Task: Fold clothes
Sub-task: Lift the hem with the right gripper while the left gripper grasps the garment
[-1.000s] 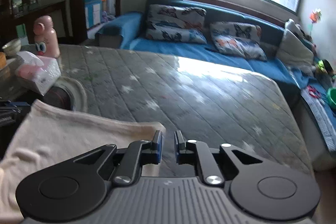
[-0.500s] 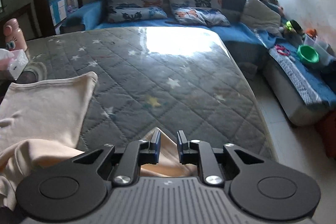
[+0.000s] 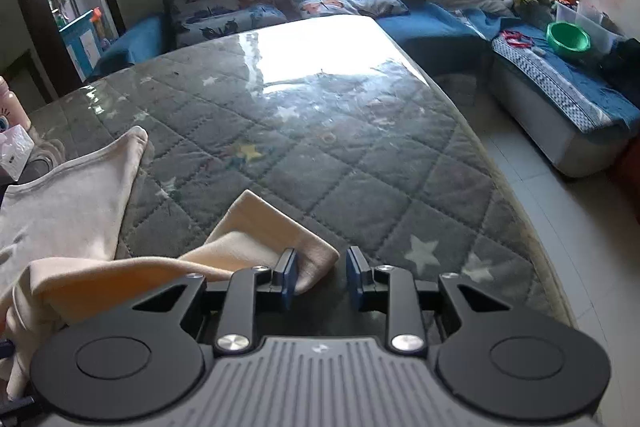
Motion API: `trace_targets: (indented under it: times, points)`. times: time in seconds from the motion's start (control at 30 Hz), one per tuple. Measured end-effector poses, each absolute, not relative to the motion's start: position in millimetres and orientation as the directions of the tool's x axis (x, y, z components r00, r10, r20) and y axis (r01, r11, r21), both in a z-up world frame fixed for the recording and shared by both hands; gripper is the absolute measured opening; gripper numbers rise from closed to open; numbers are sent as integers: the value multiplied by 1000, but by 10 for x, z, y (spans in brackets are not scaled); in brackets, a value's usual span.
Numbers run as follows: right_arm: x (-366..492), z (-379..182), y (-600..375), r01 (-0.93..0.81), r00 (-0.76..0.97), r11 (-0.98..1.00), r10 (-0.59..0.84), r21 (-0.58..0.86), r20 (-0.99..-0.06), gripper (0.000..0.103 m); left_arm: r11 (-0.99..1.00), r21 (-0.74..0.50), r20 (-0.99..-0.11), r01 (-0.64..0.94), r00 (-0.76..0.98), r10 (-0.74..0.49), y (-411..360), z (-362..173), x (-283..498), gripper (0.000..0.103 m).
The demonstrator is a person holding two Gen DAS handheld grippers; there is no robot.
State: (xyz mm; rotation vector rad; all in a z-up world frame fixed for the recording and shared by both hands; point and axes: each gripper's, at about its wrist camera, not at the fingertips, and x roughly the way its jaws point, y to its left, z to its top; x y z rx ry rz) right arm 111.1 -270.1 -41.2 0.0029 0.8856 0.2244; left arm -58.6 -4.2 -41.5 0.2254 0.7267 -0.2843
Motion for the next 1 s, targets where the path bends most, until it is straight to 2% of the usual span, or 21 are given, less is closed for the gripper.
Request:
trace_targets:
  times: [0.07,0.13,0.17,0.23,0.3,0.4,0.47,0.53,0.63,0.7,0.83,0.93,1.0]
  points:
    - [1130,-400,-2659,-207,616,975,193,80,-763,10,940,105,-677,325,716,-171,-38,-422,-573,55]
    - [1117,-355,-2594,-222,639,974,171,33,-750,8,934,88,-679,346,707,-198,-8,-407,-601,49]
    - [1100,-313,-2558,-229,658,973,156,1,-736,8,929,78,-680,362,700,-216,10,-397,-622,38]
    - [1065,-230,-2486,-241,697,968,127,-64,-706,8,918,57,-682,393,687,-251,46,-376,-665,28]
    - [999,-103,-2438,-241,749,959,86,-149,-657,7,905,37,-683,423,672,-287,82,-356,-708,13]
    - [894,77,-2399,-222,817,940,34,-259,-576,7,884,6,-683,468,648,-339,136,-325,-772,12]
    - [833,137,-2444,-193,841,937,6,-290,-542,7,868,-15,-682,497,630,-373,172,-304,-815,11]
    - [821,96,-2524,-160,838,944,-25,-290,-545,8,850,-36,-680,525,611,-406,208,-284,-858,12]
    - [891,-126,-2669,-126,783,949,-83,-288,-617,10,818,-55,-686,572,574,-447,212,-291,-940,12]
    - [906,-227,-2750,-88,763,952,-126,-295,-634,10,794,-64,-696,605,543,-470,186,-316,-982,21]
    - [870,-248,-2789,-113,742,966,-74,-233,-667,11,775,-62,-699,629,528,-484,142,-295,-989,22]
    - [851,-250,-2721,-162,742,963,-25,-215,-670,15,782,-91,-675,616,539,-503,176,-228,-947,38]
    - [879,-285,-2676,-194,729,965,21,-178,-684,16,803,-94,-656,589,570,-495,209,-177,-952,54]
